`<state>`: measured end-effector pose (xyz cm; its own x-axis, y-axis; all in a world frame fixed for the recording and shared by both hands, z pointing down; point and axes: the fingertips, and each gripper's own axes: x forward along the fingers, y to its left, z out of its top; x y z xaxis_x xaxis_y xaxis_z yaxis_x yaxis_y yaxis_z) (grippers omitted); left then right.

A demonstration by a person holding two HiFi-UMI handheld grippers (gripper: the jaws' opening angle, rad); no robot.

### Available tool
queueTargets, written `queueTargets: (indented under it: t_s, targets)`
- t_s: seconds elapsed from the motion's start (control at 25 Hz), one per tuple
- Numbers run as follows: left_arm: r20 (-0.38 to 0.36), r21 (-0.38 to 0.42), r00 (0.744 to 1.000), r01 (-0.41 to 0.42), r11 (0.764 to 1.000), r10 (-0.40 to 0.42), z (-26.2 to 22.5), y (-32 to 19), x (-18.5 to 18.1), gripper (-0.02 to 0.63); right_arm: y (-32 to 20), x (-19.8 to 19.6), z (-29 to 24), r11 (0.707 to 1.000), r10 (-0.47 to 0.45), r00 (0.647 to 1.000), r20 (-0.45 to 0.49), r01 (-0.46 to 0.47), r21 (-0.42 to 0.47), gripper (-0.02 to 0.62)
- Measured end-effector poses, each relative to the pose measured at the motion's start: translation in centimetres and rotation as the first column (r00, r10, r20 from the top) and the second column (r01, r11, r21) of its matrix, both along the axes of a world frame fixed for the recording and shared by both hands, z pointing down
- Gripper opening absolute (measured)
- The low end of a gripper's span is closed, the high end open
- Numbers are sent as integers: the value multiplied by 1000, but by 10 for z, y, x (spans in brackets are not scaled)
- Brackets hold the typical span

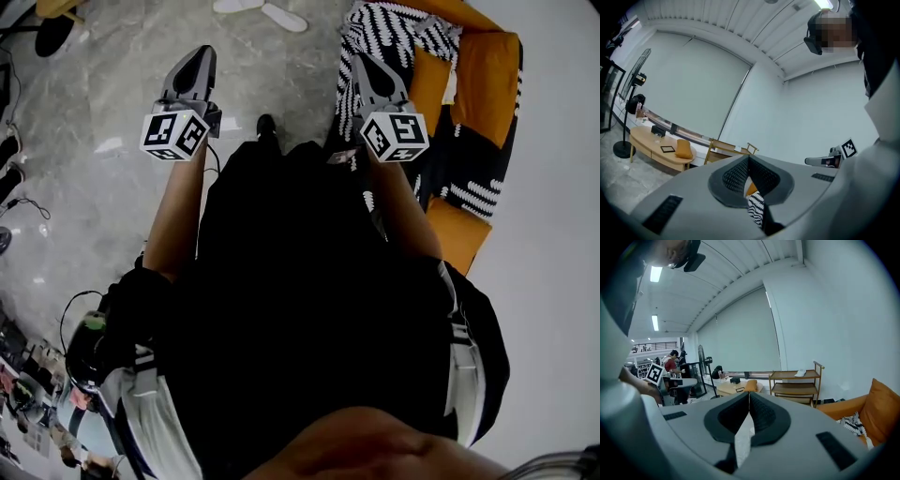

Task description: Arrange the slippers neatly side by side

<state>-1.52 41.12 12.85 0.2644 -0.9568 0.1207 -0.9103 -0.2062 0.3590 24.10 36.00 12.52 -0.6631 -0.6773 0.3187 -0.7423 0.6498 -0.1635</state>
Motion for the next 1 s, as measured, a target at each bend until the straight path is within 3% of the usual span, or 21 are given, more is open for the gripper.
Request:
queueTargets:
  t_s: [0.6, 0.84, 1.0]
  targets:
    - [-31, 25, 998, -45, 999, 46, 4, -104, -14, 15, -88, -7, 3, 997, 81, 996, 25, -81, 10, 32]
    - [-47, -1, 999, 25, 1000, -25, 16, -162, -31, 15, -160, -23, 10, 1000, 25, 999, 28, -25, 1, 32]
    - [-66, -28, 993, 92, 995, -94, 22, -203, -29, 15, -217, -29, -1, 997, -49, 998, 38, 47, 59, 32]
